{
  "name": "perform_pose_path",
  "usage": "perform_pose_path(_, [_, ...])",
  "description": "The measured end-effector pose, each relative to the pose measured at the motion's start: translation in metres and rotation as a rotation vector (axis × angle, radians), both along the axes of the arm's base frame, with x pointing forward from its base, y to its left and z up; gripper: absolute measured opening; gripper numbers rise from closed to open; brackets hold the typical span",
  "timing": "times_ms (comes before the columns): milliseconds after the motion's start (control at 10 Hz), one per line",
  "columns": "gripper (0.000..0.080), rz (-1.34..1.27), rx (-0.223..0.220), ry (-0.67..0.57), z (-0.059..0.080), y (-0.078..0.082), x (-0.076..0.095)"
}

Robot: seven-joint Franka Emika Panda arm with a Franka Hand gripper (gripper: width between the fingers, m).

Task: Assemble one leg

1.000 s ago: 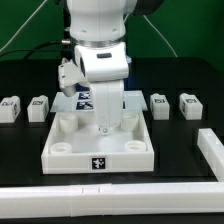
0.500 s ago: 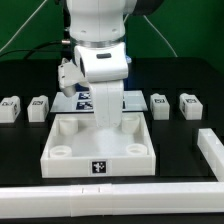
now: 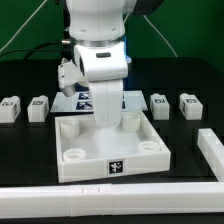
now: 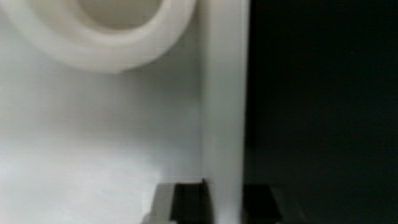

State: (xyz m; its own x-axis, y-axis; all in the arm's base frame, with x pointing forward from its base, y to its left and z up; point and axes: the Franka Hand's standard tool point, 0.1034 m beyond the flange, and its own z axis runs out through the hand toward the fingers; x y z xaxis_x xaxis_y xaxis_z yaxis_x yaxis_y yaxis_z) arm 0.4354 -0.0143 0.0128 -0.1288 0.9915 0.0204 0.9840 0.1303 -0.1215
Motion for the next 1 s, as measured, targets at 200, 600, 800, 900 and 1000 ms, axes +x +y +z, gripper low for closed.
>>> perform_pose_path(200, [0.0068, 0.000, 0.000, 0.000, 0.000, 0.000, 0.000])
perform_pose_path(600, [0.0068, -0.047, 0.001, -0.015, 0.000, 0.016, 0.023])
perform_pose_path(800, [0.0068, -0.095, 0.011, -0.025, 0.001, 0.056, 0.045])
perform_pose_path(900, [0.0068, -0.108, 0.014, -0.030, 0.002, 0.069, 0.051])
perform_pose_path(1000, [0.0068, -0.124, 0.016, -0.034, 0.004, 0.079, 0.057])
